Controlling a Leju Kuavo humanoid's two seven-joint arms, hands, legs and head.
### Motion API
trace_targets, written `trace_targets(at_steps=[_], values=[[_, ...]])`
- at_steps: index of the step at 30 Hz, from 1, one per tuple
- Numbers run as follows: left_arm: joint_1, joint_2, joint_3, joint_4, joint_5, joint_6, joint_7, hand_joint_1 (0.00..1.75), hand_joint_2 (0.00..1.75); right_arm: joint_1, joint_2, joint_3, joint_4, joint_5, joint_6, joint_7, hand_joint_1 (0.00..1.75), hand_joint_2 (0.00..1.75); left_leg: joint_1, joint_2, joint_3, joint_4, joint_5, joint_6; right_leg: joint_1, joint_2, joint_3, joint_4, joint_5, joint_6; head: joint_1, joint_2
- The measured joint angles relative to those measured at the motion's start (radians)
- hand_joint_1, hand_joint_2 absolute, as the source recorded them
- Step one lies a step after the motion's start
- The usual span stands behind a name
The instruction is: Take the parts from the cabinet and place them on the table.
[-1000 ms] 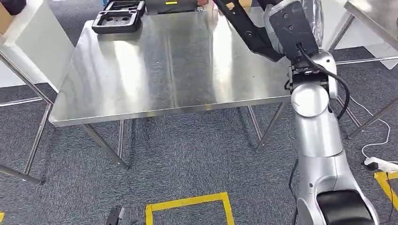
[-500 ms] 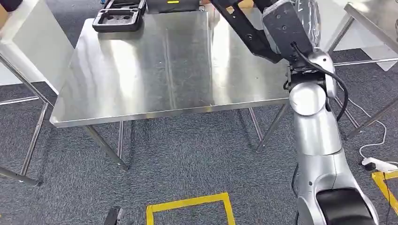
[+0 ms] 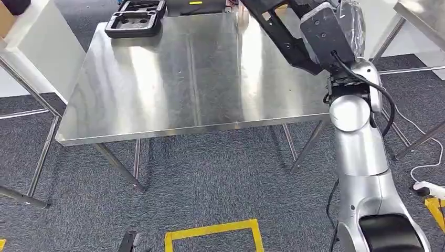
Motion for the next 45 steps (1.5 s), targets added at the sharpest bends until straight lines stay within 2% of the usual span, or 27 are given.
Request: trace_targets(at_steps=[1, 3, 4, 5, 7, 9, 12, 13, 15, 17, 19, 20, 22, 24, 25, 26, 27, 30, 32, 34, 35, 37, 39, 40, 43, 44, 45], values=[[0.000, -0.001, 0.000, 0.000, 0.000, 0.000, 0.000, 0.00, 1.75, 0.000, 0.001, 0.000, 0.000, 0.000, 0.000, 0.000, 1.75, 1.75, 0.003, 0.002, -0.023, 0.053, -0.027, -0.007, 0.000, 0.000, 0.004, 0.000, -0.002, -0.008, -0.007, 0.000], [0.001, 0.000, 0.000, 0.000, 0.000, 0.000, 0.000, 0.00, 1.75, 0.000, 0.002, 0.001, 0.000, 0.000, 0.000, 0.000, 1.75, 1.75, 0.011, 0.006, -0.110, 0.215, -0.093, -0.018, 0.002, 0.000, 0.006, 0.001, -0.007, -0.015, -0.007, 0.000], [0.001, 0.000, 0.000, 0.000, 0.000, 0.000, 0.000, 0.00, 1.75, 0.001, 0.002, 0.001, 0.002, 0.000, 0.000, 0.000, 1.75, 1.75, 0.013, 0.007, -0.151, 0.280, -0.106, -0.021, 0.003, 0.000, 0.006, 0.001, -0.008, -0.016, -0.006, 0.000], [0.002, 0.000, 0.000, 0.000, 0.000, 0.000, 0.000, 0.00, 1.75, 0.001, 0.002, 0.001, 0.003, 0.000, 0.000, 0.000, 1.75, 1.75, 0.015, 0.007, -0.166, 0.288, -0.093, -0.021, 0.004, 0.001, 0.007, 0.001, -0.009, -0.017, -0.006, 0.000], [0.002, 0.000, 0.000, 0.000, 0.000, 0.000, 0.000, 0.00, 1.75, 0.001, 0.002, 0.001, 0.003, 0.000, 0.000, 0.000, 1.75, 1.75, 0.016, 0.009, -0.126, 0.175, -0.008, -0.017, 0.004, 0.003, 0.014, 0.001, -0.014, -0.016, -0.006, 0.000], [0.002, 0.000, -0.001, 0.000, 0.003, 0.002, 0.000, 0.00, 1.75, 0.000, 0.004, 0.001, 0.003, 0.000, 0.000, 0.000, 1.75, 1.75, 0.015, 0.011, -0.039, -0.007, 0.074, -0.002, 0.005, 0.003, 0.026, -0.001, -0.022, -0.012, -0.007, 0.000], [0.000, 0.002, -0.003, -0.001, 0.003, 0.003, 0.003, 0.00, 1.75, -0.005, 0.004, 0.001, 0.003, 0.001, 0.001, 0.000, 1.75, 1.75, -0.001, 0.010, -0.021, -0.034, 0.041, 0.019, 0.007, 0.002, 0.031, -0.013, -0.026, 0.005, -0.007, 0.000], [0.001, 0.002, -0.003, -0.001, 0.004, 0.005, 0.004, 0.00, 1.75, -0.003, 0.004, 0.001, 0.004, 0.002, 0.002, 0.000, 1.75, 1.75, -0.001, 0.010, -0.014, -0.046, 0.041, 0.029, 0.016, 0.002, 0.037, 0.007, -0.007, 0.020, -0.005, 0.000], [0.002, 0.002, -0.005, -0.001, 0.005, 0.010, 0.006, 0.00, 1.75, -0.004, 0.002, -0.001, 0.005, 0.005, 0.002, 0.000, 1.75, 1.75, 0.004, 0.008, 0.026, -0.060, 0.047, 0.041, 0.012, 0.001, 0.029, 0.026, -0.027, 0.024, -0.004, 0.000], [0.001, 0.002, -0.010, -0.001, 0.006, 0.011, 0.007, 0.00, 1.75, -0.009, 0.001, -0.001, 0.005, 0.005, 0.002, -0.001, 1.75, 1.75, 0.004, 0.008, 0.031, -0.058, 0.046, 0.047, 0.011, 0.001, -0.027, 0.131, -0.070, 0.017, 0.000, 0.000], [0.002, 0.000, -0.011, -0.001, 0.013, 0.012, 0.010, 0.00, 1.75, -0.001, -0.003, -0.001, 0.007, 0.008, 0.005, -0.001, 1.75, 1.75, 0.003, 0.006, 0.033, -0.057, 0.040, 0.050, 0.012, 0.001, -0.116, 0.272, -0.117, 0.019, 0.002, 0.000], [0.004, 0.000, -0.011, -0.001, 0.015, 0.012, 0.011, 0.00, 1.75, 0.003, -0.004, -0.001, 0.008, 0.011, 0.009, -0.001, 1.75, 1.75, 0.003, 0.005, 0.035, -0.056, 0.037, 0.048, 0.011, 0.001, -0.141, 0.296, -0.117, 0.025, 0.003, 0.000], [0.006, -0.001, -0.013, -0.001, 0.016, 0.012, 0.014, 0.00, 1.75, 0.007, -0.005, -0.001, 0.008, 0.017, 0.012, -0.001, 1.75, 1.75, 0.004, 0.002, 0.042, -0.051, 0.026, 0.043, 0.008, 0.001, -0.116, 0.200, -0.058, 0.051, 0.005, 0.000], [0.006, -0.001, -0.017, -0.001, 0.018, 0.012, 0.014, 0.00, 1.75, 0.006, -0.005, -0.001, 0.008, 0.018, 0.013, -0.001, 1.75, 1.75, 0.007, 0.000, 0.054, -0.042, 0.008, 0.032, 0.002, -0.001, -0.037, 0.011, 0.033, 0.062, 0.006, 0.000], [0.005, 0.000, -0.018, -0.001, 0.022, 0.012, 0.015, 0.00, 1.75, 0.007, -0.005, -0.001, 0.010, 0.020, 0.016, -0.001, 1.75, 1.75, 0.003, -0.001, 0.056, -0.039, 0.001, 0.024, 0.010, -0.002, -0.041, 0.002, 0.023, 0.050, 0.007, 0.000], [0.004, 0.000, -0.019, -0.001, 0.024, 0.012, 0.016, 0.00, 1.75, 0.005, -0.005, 0.000, 0.011, 0.026, 0.018, -0.001, 1.75, 1.75, 0.000, 0.000, 0.050, -0.037, -0.003, 0.019, 0.018, -0.004, -0.033, -0.007, 0.005, 0.026, 0.009, 0.000], [0.005, 0.000, -0.021, -0.001, 0.026, 0.012, 0.016, 0.00, 1.75, 0.009, -0.005, 0.000, 0.011, 0.037, 0.018, 0.002, 1.75, 1.75, -0.001, 0.001, 0.048, -0.037, -0.006, 0.015, 0.015, -0.001, -0.026, -0.001, 0.021, 0.014, 0.007, 0.000], [0.006, 0.003, -0.027, -0.002, 0.033, 0.012, 0.017, 0.00, 1.75, 0.011, -0.005, 0.000, 0.022, 0.072, 0.016, 0.016, 1.75, 1.75, 0.004, 0.006, 0.045, -0.016, -0.020, 0.004, 0.005, 0.002, -0.013, -0.002, 0.014, 0.000, 0.002, 0.000], [0.004, 0.003, -0.029, -0.002, 0.035, 0.012, 0.017, 0.00, 1.75, 0.008, -0.004, -0.001, 0.028, 0.080, 0.014, 0.018, 1.75, 1.75, 0.009, 0.008, -0.017, 0.094, -0.040, -0.010, 0.006, 0.002, -0.005, -0.001, 0.004, -0.013, -0.004, 0.000], [0.006, 0.003, -0.031, -0.002, 0.036, 0.012, 0.017, 0.00, 1.75, 0.010, -0.003, 0.000, 0.035, 0.086, 0.013, 0.018, 1.75, 1.75, 0.012, 0.009, -0.117, 0.242, -0.107, -0.019, 0.010, 0.002, 0.002, -0.001, -0.005, -0.024, -0.004, 0.000], [0.007, 0.003, -0.033, -0.002, 0.036, 0.012, 0.017, 0.00, 1.75, 0.012, -0.003, 0.000, 0.041, 0.090, 0.013, 0.019, 1.75, 1.75, 0.012, 0.010, -0.152, 0.278, -0.114, -0.019, 0.012, 0.004, 0.007, -0.001, -0.011, -0.023, -0.005, 0.000], [0.007, 0.003, -0.036, -0.002, 0.036, 0.012, 0.018, 0.00, 1.75, 0.015, -0.003, -0.001, 0.050, 0.094, 0.013, 0.020, 1.75, 1.75, 0.012, 0.010, -0.146, 0.211, -0.048, -0.011, 0.017, 0.006, 0.023, -0.001, -0.023, -0.023, -0.005, 0.000], [0.007, 0.004, -0.041, -0.002, 0.036, 0.012, 0.018, 0.00, 1.75, 0.014, -0.003, -0.001, 0.056, 0.111, 0.013, 0.020, 1.75, 1.75, 0.006, 0.010, -0.065, 0.019, 0.076, 0.014, 0.024, 0.006, 0.048, -0.002, -0.038, -0.023, -0.005, 0.000], [0.006, 0.009, -0.042, -0.002, 0.036, 0.012, 0.019, 0.00, 1.75, 0.014, -0.003, -0.002, 0.060, 0.119, 0.013, 0.020, 1.75, 1.75, 0.001, 0.014, -0.042, -0.022, 0.074, 0.030, 0.020, 0.005, 0.057, -0.010, -0.044, -0.021, -0.001, 0.000], [0.005, 0.011, -0.045, -0.003, 0.037, 0.013, 0.022, 0.00, 1.75, 0.014, -0.003, -0.004, 0.069, 0.129, 0.012, 0.021, 1.75, 1.75, -0.018, 0.009, -0.021, -0.058, 0.063, 0.046, 0.016, 0.004, 0.068, -0.009, -0.034, 0.000, -0.005, 0.000], [0.006, 0.011, -0.046, -0.003, 0.037, 0.013, 0.023, 0.00, 1.75, 0.016, -0.003, -0.005, 0.072, 0.138, 0.012, 0.023, 1.75, 1.75, -0.021, 0.011, -0.013, -0.067, 0.059, 0.056, 0.021, 0.004, 0.073, -0.008, -0.023, 0.017, -0.003, 0.000], [0.005, 0.011, -0.047, -0.003, 0.037, 0.013, 0.023, 0.00, 1.75, 0.015, -0.005, -0.005, 0.074, 0.146, 0.012, 0.024, 1.75, 1.75, -0.016, 0.008, 0.020, -0.079, 0.067, 0.063, 0.028, 0.004, 0.072, -0.007, -0.029, 0.016, -0.002, 0.000]])
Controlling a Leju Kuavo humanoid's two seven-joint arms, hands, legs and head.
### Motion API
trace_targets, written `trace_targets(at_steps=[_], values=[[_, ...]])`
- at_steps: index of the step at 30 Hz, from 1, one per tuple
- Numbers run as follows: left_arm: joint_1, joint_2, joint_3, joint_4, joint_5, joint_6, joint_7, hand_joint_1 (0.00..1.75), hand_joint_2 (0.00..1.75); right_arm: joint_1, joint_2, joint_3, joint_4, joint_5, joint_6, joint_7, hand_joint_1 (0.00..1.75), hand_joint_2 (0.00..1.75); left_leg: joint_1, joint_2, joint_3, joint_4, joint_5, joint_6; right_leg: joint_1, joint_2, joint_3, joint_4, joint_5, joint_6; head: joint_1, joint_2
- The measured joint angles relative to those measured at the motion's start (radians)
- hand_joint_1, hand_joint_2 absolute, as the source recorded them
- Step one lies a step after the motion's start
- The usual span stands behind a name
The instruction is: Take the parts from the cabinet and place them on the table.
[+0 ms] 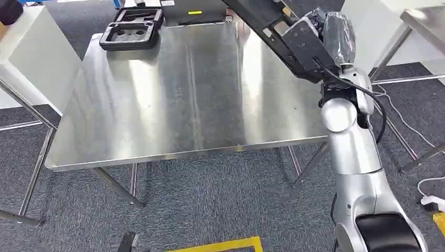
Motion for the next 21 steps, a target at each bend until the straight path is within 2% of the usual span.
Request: trace_targets(at_steps=[1, 2, 5, 6, 7, 8, 9, 10, 11, 12, 13, 14, 15, 16, 17, 19, 20, 21], values=[[0.001, 0.000, -0.002, 0.000, 0.001, 0.000, 0.001, 0.00, 1.75, 0.001, -0.002, 0.000, 0.003, 0.010, -0.001, 0.001, 1.75, 1.75, 0.006, 0.002, 0.013, -0.012, 0.002, -0.004, -0.007, -0.003, -0.009, 0.018, -0.016, 0.000, 0.000, 0.000], [-0.001, 0.002, -0.004, 0.000, 0.002, 0.000, 0.002, 0.00, 1.75, -0.005, -0.005, 0.000, 0.008, 0.025, -0.002, 0.001, 1.75, 1.75, 0.008, 0.002, 0.020, -0.014, 0.001, -0.002, -0.006, -0.002, -0.032, 0.059, -0.033, 0.002, 0.004, -0.001], [-0.005, 0.000, -0.013, 0.000, 0.011, -0.001, 0.014, 0.00, 1.75, -0.008, -0.006, 0.001, 0.046, 0.094, -0.022, 0.008, 1.75, 1.75, 0.009, 0.000, 0.029, -0.013, -0.012, -0.002, -0.013, -0.002, -0.166, 0.256, -0.090, 0.009, 0.007, 0.000], [-0.002, 0.000, -0.015, 0.000, 0.013, -0.001, 0.016, 0.00, 1.75, -0.004, -0.006, 0.002, 0.060, 0.111, -0.023, 0.010, 1.75, 1.75, 0.011, -0.002, 0.035, -0.012, -0.018, -0.006, -0.018, -0.002, -0.190, 0.270, -0.090, 0.016, 0.006, 0.000], [-0.001, -0.001, -0.017, 0.000, 0.018, -0.001, 0.018, 0.00, 1.75, 0.003, -0.006, 0.003, 0.079, 0.131, -0.024, 0.015, 1.75, 1.75, 0.014, -0.005, 0.041, -0.009, -0.024, -0.010, -0.022, -0.003, -0.193, 0.247, -0.072, 0.029, 0.007, 0.000], [0.000, -0.001, -0.021, 0.000, 0.020, -0.001, 0.019, 0.00, 1.75, 0.007, -0.005, 0.005, 0.090, 0.145, -0.024, 0.019, 1.75, 1.75, 0.017, -0.007, 0.046, -0.005, -0.033, -0.016, -0.028, -0.003, -0.181, 0.193, -0.036, 0.039, 0.007, 0.000], [-0.001, -0.001, -0.022, 0.000, 0.023, -0.001, 0.021, 0.00, 1.75, 0.005, -0.003, 0.006, 0.102, 0.155, -0.024, 0.021, 1.75, 1.75, 0.023, -0.011, 0.051, 0.003, -0.044, -0.025, -0.034, -0.004, -0.155, 0.111, 0.016, 0.051, 0.006, 0.000], [-0.001, 0.001, -0.023, 0.000, 0.034, -0.001, 0.024, 0.00, 1.75, -0.004, 0.011, 0.008, 0.133, 0.168, -0.024, 0.021, 1.75, 1.75, 0.026, -0.010, 0.055, 0.013, -0.056, -0.033, -0.040, -0.005, -0.125, 0.028, 0.067, 0.070, 0.010, 0.000], [-0.002, 0.004, -0.023, 0.000, 0.042, 0.001, 0.027, 0.00, 1.75, -0.010, 0.018, 0.013, 0.160, 0.183, -0.026, 0.021, 1.75, 1.75, 0.019, -0.008, 0.057, 0.026, -0.072, -0.044, -0.036, -0.010, -0.117, -0.011, 0.075, 0.067, 0.014, 0.000], [-0.002, 0.006, -0.023, -0.001, 0.048, 0.002, 0.028, 0.00, 1.75, -0.014, 0.034, 0.023, 0.178, 0.193, -0.027, 0.021, 1.75, 1.75, 0.021, -0.004, 0.053, 0.028, -0.082, -0.050, -0.028, -0.012, -0.109, -0.001, 0.034, 0.021, 0.014, 0.000], [-0.002, 0.007, -0.023, -0.001, 0.052, 0.002, 0.029, 0.00, 1.75, -0.010, 0.047, 0.028, 0.188, 0.198, -0.029, 0.026, 1.75, 1.75, 0.019, -0.002, 0.056, 0.027, -0.089, -0.056, -0.027, -0.008, -0.103, -0.002, 0.059, 0.013, 0.010, 0.000], [0.000, 0.008, -0.023, -0.001, 0.053, 0.002, 0.029, 0.00, 1.75, -0.009, 0.055, 0.031, 0.200, 0.200, -0.030, 0.029, 1.75, 1.75, 0.021, -0.003, 0.062, 0.038, -0.088, -0.059, -0.031, -0.008, -0.101, 0.000, 0.058, -0.001, 0.009, 0.000], [-0.001, 0.009, -0.023, -0.001, 0.053, 0.003, 0.029, 0.00, 1.75, -0.009, 0.061, 0.034, 0.210, 0.204, -0.030, 0.031, 1.75, 1.75, 0.025, -0.002, 0.068, 0.033, -0.096, -0.062, -0.033, -0.005, -0.091, 0.000, 0.057, -0.007, 0.004, 0.000], [-0.001, 0.014, -0.023, -0.001, 0.053, 0.003, 0.030, 0.00, 1.75, -0.009, 0.069, 0.036, 0.215, 0.207, -0.030, 0.031, 1.75, 1.75, 0.028, 0.001, 0.067, 0.047, -0.098, -0.066, -0.033, -0.004, -0.083, -0.002, 0.055, -0.013, 0.007, 0.000], [-0.002, 0.014, -0.023, -0.001, 0.053, 0.003, 0.029, 0.00, 1.75, -0.014, 0.075, 0.038, 0.220, 0.207, -0.031, 0.031, 1.75, 1.75, 0.029, 0.002, 0.041, 0.095, -0.107, -0.071, -0.032, -0.005, -0.079, -0.002, 0.050, -0.021, 0.004, 0.000], [-0.001, 0.014, -0.023, -0.001, 0.054, 0.003, 0.030, 0.00, 1.75, -0.020, 0.087, 0.040, 0.230, 0.207, -0.033, 0.031, 1.75, 1.75, 0.031, 0.002, -0.049, 0.240, -0.167, -0.084, -0.029, -0.004, -0.074, -0.002, 0.042, -0.029, -0.001, 0.000], [0.000, 0.014, -0.023, -0.001, 0.056, 0.003, 0.030, 0.00, 1.75, -0.020, 0.090, 0.041, 0.237, 0.211, -0.033, 0.031, 1.75, 1.75, 0.032, 0.002, -0.098, 0.307, -0.197, -0.086, -0.027, -0.004, -0.071, -0.002, 0.039, -0.033, -0.002, 0.000], [0.002, 0.014, -0.022, -0.001, 0.061, 0.003, 0.030, 0.00, 1.75, -0.020, 0.092, 0.044, 0.245, 0.218, -0.032, 0.031, 1.75, 1.75, 0.032, 0.002, -0.133, 0.341, -0.204, -0.086, -0.025, -0.004, -0.069, -0.002, 0.035, -0.037, -0.002, 0.000]])
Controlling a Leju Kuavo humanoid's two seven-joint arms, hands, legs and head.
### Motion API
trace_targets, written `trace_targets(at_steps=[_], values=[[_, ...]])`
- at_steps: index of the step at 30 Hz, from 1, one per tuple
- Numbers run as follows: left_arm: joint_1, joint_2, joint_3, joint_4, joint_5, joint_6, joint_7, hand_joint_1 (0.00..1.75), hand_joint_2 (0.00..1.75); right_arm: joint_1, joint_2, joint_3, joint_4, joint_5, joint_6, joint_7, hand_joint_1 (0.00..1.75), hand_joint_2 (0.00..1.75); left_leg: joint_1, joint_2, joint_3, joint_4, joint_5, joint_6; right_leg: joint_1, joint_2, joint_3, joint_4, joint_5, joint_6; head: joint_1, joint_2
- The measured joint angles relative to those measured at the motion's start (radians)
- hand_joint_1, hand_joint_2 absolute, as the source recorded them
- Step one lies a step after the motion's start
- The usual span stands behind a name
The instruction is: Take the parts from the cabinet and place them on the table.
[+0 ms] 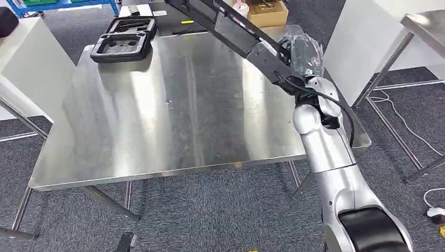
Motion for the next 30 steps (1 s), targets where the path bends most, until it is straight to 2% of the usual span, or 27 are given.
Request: trace_targets(at_steps=[1, 2, 4, 5, 6, 9, 10, 11, 12, 14, 15, 16, 17, 19, 20, 21, 22, 24, 25, 26, 27, 29, 30], values=[[0.001, 0.000, 0.000, 0.000, 0.003, 0.000, 0.000, 0.00, 1.75, 0.000, 0.003, 0.005, 0.009, 0.014, 0.000, 0.001, 1.75, 1.75, 0.000, 0.000, -0.009, -0.013, 0.019, 0.003, 0.002, 0.001, 0.004, 0.000, -0.003, 0.000, -0.001, 0.000], [0.002, 0.002, 0.000, 0.000, 0.009, 0.001, -0.001, 0.00, 1.75, 0.000, 0.008, 0.010, 0.017, 0.030, -0.001, 0.006, 1.75, 1.75, 0.000, 0.000, 0.005, -0.068, 0.061, 0.009, 0.004, 0.002, 0.009, 0.000, -0.007, 0.001, 0.000, 0.000], [0.003, 0.004, 0.001, 0.000, 0.022, 0.002, -0.006, 0.00, 1.75, -0.007, 0.019, 0.022, 0.043, 0.082, -0.007, 0.021, 1.75, 1.75, -0.005, 0.000, 0.081, -0.242, 0.164, 0.029, 0.008, 0.004, 0.022, -0.001, -0.012, 0.002, -0.001, 0.000], [0.003, 0.008, 0.003, 0.000, 0.029, 0.002, -0.012, 0.00, 1.75, -0.013, 0.022, 0.028, 0.062, 0.114, -0.015, 0.032, 1.75, 1.75, -0.009, -0.001, 0.104, -0.302, 0.194, 0.041, 0.007, 0.005, 0.026, -0.001, -0.014, 0.005, 0.001, 0.000], [0.003, 0.009, 0.003, 0.000, 0.033, 0.002, -0.020, 0.00, 1.75, -0.022, 0.026, 0.038, 0.085, 0.155, -0.029, 0.042, 1.75, 1.75, -0.016, 0.002, 0.101, -0.298, 0.169, 0.043, 0.012, 0.007, 0.025, -0.002, -0.014, 0.006, 0.002, 0.000], [0.010, 0.012, 0.007, 0.000, 0.061, 0.006, -0.079, 0.00, 1.75, -0.036, 0.038, 0.065, 0.171, 0.327, -0.080, 0.085, 1.75, 1.75, -0.020, -0.001, 0.109, -0.303, 0.183, 0.055, 0.012, 0.007, 0.031, -0.009, -0.020, 0.025, -0.001, 0.000], [0.013, 0.011, 0.014, 0.000, 0.074, 0.011, -0.109, 0.00, 1.75, -0.037, 0.044, 0.072, 0.203, 0.379, -0.096, 0.098, 1.75, 1.75, -0.007, 0.000, 0.123, -0.324, 0.198, 0.059, 0.020, 0.005, 0.022, -0.003, -0.025, 0.029, 0.000, 0.000], [0.016, 0.011, 0.020, 0.000, 0.082, 0.022, -0.141, 0.00, 1.75, -0.042, 0.048, 0.081, 0.241, 0.434, -0.119, 0.115, 1.75, 1.75, -0.010, 0.000, 0.132, -0.331, 0.200, 0.059, 0.016, 0.001, 0.016, 0.023, -0.038, 0.029, 0.003, 0.000], [0.018, 0.013, 0.023, -0.001, 0.089, 0.025, -0.172, 0.00, 1.75, -0.048, 0.053, 0.092, 0.278, 0.481, -0.134, 0.127, 1.75, 1.75, -0.010, 0.001, 0.132, -0.331, 0.201, 0.065, 0.016, 0.002, -0.013, 0.083, -0.068, 0.022, 0.004, 0.000], [0.026, 0.014, 0.037, -0.001, 0.114, -0.019, -0.244, 0.00, 1.75, -0.050, 0.064, 0.119, 0.358, 0.572, -0.149, 0.156, 1.75, 1.75, -0.011, 0.000, 0.132, -0.330, 0.198, 0.068, 0.014, 0.001, -0.105, 0.252, -0.128, 0.016, 0.004, 0.000], [0.032, 0.017, 0.042, -0.001, 0.118, -0.044, -0.260, 0.00, 1.75, -0.048, 0.070, 0.133, 0.392, 0.593, -0.149, 0.172, 1.75, 1.75, -0.011, -0.002, 0.132, -0.329, 0.196, 0.068, 0.014, 0.001, -0.140, 0.311, -0.141, 0.020, 0.006, 0.000], [0.039, 0.020, 0.046, -0.001, 0.118, -0.066, -0.265, 0.00, 1.75, -0.048, 0.077, 0.158, 0.432, 0.601, -0.148, 0.200, 1.75, 1.75, -0.011, -0.005, 0.134, -0.329, 0.193, 0.067, 0.014, 0.001, -0.150, 0.312, -0.131, 0.028, 0.008, 0.000], [0.049, 0.021, 0.048, -0.001, 0.118, -0.080, -0.274, 0.00, 1.75, -0.050, 0.081, 0.197, 0.472, 0.602, -0.145, 0.228, 1.75, 1.75, -0.011, -0.007, 0.136, -0.327, 0.190, 0.066, 0.013, 0.001, -0.133, 0.267, -0.103, 0.037, 0.008, 0.000], [0.058, 0.023, 0.055, -0.001, 0.118, -0.092, -0.287, 0.00, 1.75, -0.056, 0.088, 0.280, 0.528, 0.602, -0.142, 0.263, 1.75, 1.75, -0.011, -0.008, 0.138, -0.316, 0.178, 0.058, 0.011, 0.000, -0.052, 0.080, -0.021, 0.054, 0.009, 0.000], [0.058, 0.024, 0.058, -0.001, 0.121, -0.098, -0.289, 0.00, 1.75, -0.063, 0.089, 0.316, 0.557, 0.602, -0.135, 0.274, 1.75, 1.75, -0.011, -0.010, 0.134, -0.306, 0.169, 0.052, 0.010, -0.002, -0.023, 0.003, 0.005, 0.052, 0.011, 0.000], [0.058, 0.027, 0.061, -0.001, 0.123, -0.100, -0.290, 0.00, 1.75, -0.069, 0.095, 0.350, 0.584, 0.602, -0.130, 0.284, 1.75, 1.75, -0.020, -0.011, 0.128, -0.295, 0.159, 0.045, 0.012, -0.002, -0.012, 0.003, 0.005, 0.044, 0.009, 0.000], [0.059, 0.029, 0.063, -0.001, 0.125, -0.105, -0.290, 0.00, 1.75, -0.070, 0.098, 0.376, 0.603, 0.602, -0.126, 0.291, 1.75, 1.75, -0.018, -0.011, 0.129, -0.295, 0.157, 0.041, 0.011, -0.001, -0.014, 0.005, 0.004, 0.036, 0.007, 0.000], [0.063, 0.030, 0.069, -0.001, 0.126, -0.108, -0.290, 0.00, 1.75, -0.074, 0.099, 0.423, 0.637, 0.602, -0.126, 0.297, 1.75, 1.75, -0.015, -0.011, 0.131, -0.296, 0.155, 0.038, 0.015, -0.001, -0.014, 0.006, 0.000, 0.029, 0.007, 0.000], [0.064, 0.034, 0.071, -0.002, 0.126, -0.108, -0.290, 0.00, 1.75, -0.077, 0.102, 0.437, 0.647, 0.602, -0.126, 0.300, 1.75, 1.75, -0.013, -0.011, 0.130, -0.292, 0.148, 0.032, 0.002, -0.001, -0.010, 0.002, 0.003, 0.021, 0.007, 0.000], [0.065, 0.036, 0.072, -0.002, 0.126, -0.108, -0.290, 0.00, 1.75, -0.082, 0.103, 0.448, 0.655, 0.602, -0.126, 0.302, 1.75, 1.75, -0.011, -0.008, 0.117, -0.270, 0.132, 0.021, 0.000, 0.001, -0.007, 0.002, 0.001, 0.017, 0.005, 0.000], [0.065, 0.036, 0.072, -0.002, 0.126, -0.108, -0.291, 0.00, 1.75, -0.086, 0.106, 0.458, 0.663, 0.602, -0.126, 0.302, 1.75, 1.75, -0.007, -0.005, 0.093, -0.214, 0.099, 0.014, -0.001, 0.001, -0.004, 0.002, -0.002, 0.011, -0.002, 0.000], [0.066, 0.036, 0.072, -0.002, 0.126, -0.108, -0.290, 0.00, 1.75, -0.090, 0.110, 0.473, 0.678, 0.602, -0.124, 0.303, 1.75, 1.75, 0.000, -0.004, 0.012, -0.054, 0.032, 0.002, -0.001, 0.001, -0.001, 0.002, -0.004, 0.005, -0.002, 0.000], [0.067, 0.036, 0.074, -0.002, 0.126, -0.108, -0.290, 0.00, 1.75, -0.090, 0.111, 0.486, 0.688, 0.602, -0.111, 0.310, 1.75, 1.75, 0.004, -0.004, -0.028, 0.013, 0.015, -0.002, -0.002, 0.001, 0.000, 0.002, -0.005, 0.004, -0.002, 0.000]])
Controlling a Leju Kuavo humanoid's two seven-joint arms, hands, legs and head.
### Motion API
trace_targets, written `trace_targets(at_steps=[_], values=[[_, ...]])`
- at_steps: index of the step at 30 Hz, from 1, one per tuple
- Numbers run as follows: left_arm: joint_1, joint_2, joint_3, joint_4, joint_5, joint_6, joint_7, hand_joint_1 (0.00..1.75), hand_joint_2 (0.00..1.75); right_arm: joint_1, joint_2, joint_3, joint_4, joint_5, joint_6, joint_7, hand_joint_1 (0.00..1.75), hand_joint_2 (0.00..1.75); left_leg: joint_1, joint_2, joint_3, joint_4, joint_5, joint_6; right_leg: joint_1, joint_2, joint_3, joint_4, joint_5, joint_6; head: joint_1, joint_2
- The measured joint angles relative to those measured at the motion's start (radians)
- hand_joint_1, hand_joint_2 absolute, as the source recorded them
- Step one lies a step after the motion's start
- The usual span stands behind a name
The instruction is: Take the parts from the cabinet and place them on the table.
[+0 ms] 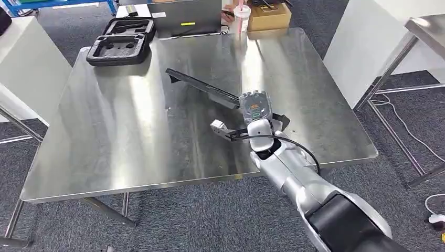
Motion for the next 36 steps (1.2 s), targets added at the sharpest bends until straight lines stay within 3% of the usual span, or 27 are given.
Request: trace_targets(at_steps=[1, 2, 4, 5, 6, 7, 9, 10, 11, 12, 22, 24, 28, 29, 36], values=[[0.001, 0.001, 0.002, 0.000, 0.000, -0.001, 0.000, 0.00, 1.75, 0.000, 0.000, 0.018, 0.010, 0.000, 0.019, 0.008, 1.75, 1.75, 0.003, 0.001, -0.017, 0.017, 0.009, -0.002, -0.001, 0.000, 0.002, 0.000, -0.001, -0.001, 0.000, 0.000], [0.002, 0.002, 0.005, 0.000, 0.003, -0.003, 0.000, 0.00, 1.75, 0.000, 0.000, 0.039, 0.019, 0.000, 0.034, 0.016, 1.75, 1.75, 0.006, 0.003, -0.008, -0.019, 0.043, -0.003, -0.003, 0.001, 0.004, 0.000, -0.004, 0.001, 0.000, 0.000], [0.002, 0.006, 0.012, 0.000, 0.009, -0.005, 0.000, 0.00, 1.75, -0.001, 0.003, 0.074, 0.034, 0.000, 0.050, 0.027, 1.75, 1.75, 0.011, 0.005, 0.071, -0.190, 0.138, -0.004, -0.007, 0.002, 0.011, 0.000, -0.007, 0.005, 0.000, 0.000], [0.002, 0.008, 0.014, 0.000, 0.010, -0.006, -0.003, 0.00, 1.75, -0.001, 0.005, 0.086, 0.041, 0.000, 0.056, 0.030, 1.75, 1.75, 0.014, 0.006, 0.115, -0.275, 0.171, -0.004, -0.007, 0.003, 0.014, 0.000, -0.011, 0.011, -0.001, 0.000], [0.002, 0.008, 0.016, 0.000, 0.011, -0.006, -0.005, 0.00, 1.75, -0.002, 0.006, 0.098, 0.048, 0.000, 0.059, 0.033, 1.75, 1.75, 0.007, 0.003, 0.131, -0.304, 0.151, -0.005, 0.002, 0.004, 0.013, 0.001, -0.013, 0.017, -0.002, 0.000], [0.003, 0.008, 0.020, 0.000, 0.014, -0.005, -0.008, 0.00, 1.75, -0.003, 0.006, 0.109, 0.055, 0.000, 0.061, 0.034, 0.00, 0.00, 0.005, -0.001, 0.129, -0.302, 0.153, 0.004, 0.003, 0.005, 0.013, 0.000, -0.014, 0.021, 0.000, 0.000], [0.011, 0.010, 0.030, 0.000, 0.024, 0.001, -0.014, 0.00, 1.75, 0.000, 0.013, 0.132, 0.070, 0.000, 0.062, 0.030, 0.00, 0.00, -0.003, -0.001, 0.129, -0.297, 0.148, 0.020, 0.000, 0.005, 0.017, -0.008, -0.013, 0.036, 0.003, 0.000], [0.014, 0.010, 0.034, 0.000, 0.029, 0.003, -0.015, 0.00, 1.75, 0.001, 0.017, 0.139, 0.076, 0.000, 0.062, 0.029, 0.00, 0.00, -0.005, -0.001, 0.143, -0.304, 0.152, 0.029, 0.003, 0.005, 0.023, -0.017, -0.010, 0.045, 0.004, 0.000], [0.019, 0.009, 0.040, 0.000, 0.032, 0.010, -0.014, 0.00, 0.00, 0.005, 0.019, 0.144, 0.081, 0.000, 0.061, 0.027, 0.00, 0.00, -0.003, -0.001, 0.148, -0.314, 0.161, 0.028, 0.009, 0.003, 0.022, -0.011, -0.014, 0.038, 0.005, 0.000], [0.020, 0.009, 0.046, 0.000, 0.034, 0.013, -0.010, 0.00, 0.00, 0.004, 0.026, 0.150, 0.085, 0.000, 0.060, 0.025, 0.00, 0.00, -0.005, -0.003, 0.149, -0.314, 0.161, 0.027, 0.006, 0.003, 0.030, -0.018, -0.011, 0.025, 0.008, 0.000], [0.038, 0.009, 0.075, 0.000, 0.043, 0.019, 0.020, 0.00, 0.00, 0.005, 0.045, 0.154, 0.100, 0.000, 0.048, 0.015, 0.00, 0.00, -0.014, -0.006, 0.148, -0.313, 0.159, 0.032, 0.002, -0.001, 0.037, -0.030, -0.009, 0.026, 0.008, 0.000], [0.043, 0.008, 0.094, 0.000, 0.043, 0.018, 0.025, 0.00, 0.00, 0.005, 0.055, 0.144, 0.106, 0.000, 0.030, 0.012, 0.00, 0.00, -0.017, -0.007, 0.148, -0.313, 0.157, 0.039, 0.000, -0.002, 0.040, -0.034, -0.008, 0.029, 0.009, 0.000], [0.046, 0.008, 0.121, 0.000, 0.040, 0.018, 0.032, 0.00, 0.00, 0.006, 0.074, 0.034, 0.107, -0.063, -0.027, -0.044, 0.00, 0.00, -0.020, -0.005, 0.148, -0.312, 0.156, 0.040, -0.002, -0.002, 0.039, -0.035, -0.006, 0.037, 0.008, 0.000], [0.046, 0.008, 0.124, 0.000, 0.038, 0.018, 0.032, 0.00, 0.00, 0.007, 0.079, 0.006, 0.107, -0.072, -0.030, -0.054, 0.00, 0.00, -0.020, -0.005, 0.148, -0.312, 0.156, 0.040, -0.002, -0.002, 0.039, -0.035, -0.007, 0.047, 0.008, 0.000], [0.046, 0.007, 0.136, 0.000, 0.032, 0.018, 0.036, 0.00, 0.00, 0.008, 0.099, -0.096, 0.104, -0.083, -0.033, -0.065, 0.00, 0.00, -0.017, -0.004, 0.149, -0.313, 0.156, 0.040, 0.001, -0.002, 0.038, -0.033, -0.008, 0.049, 0.008, 0.000]])
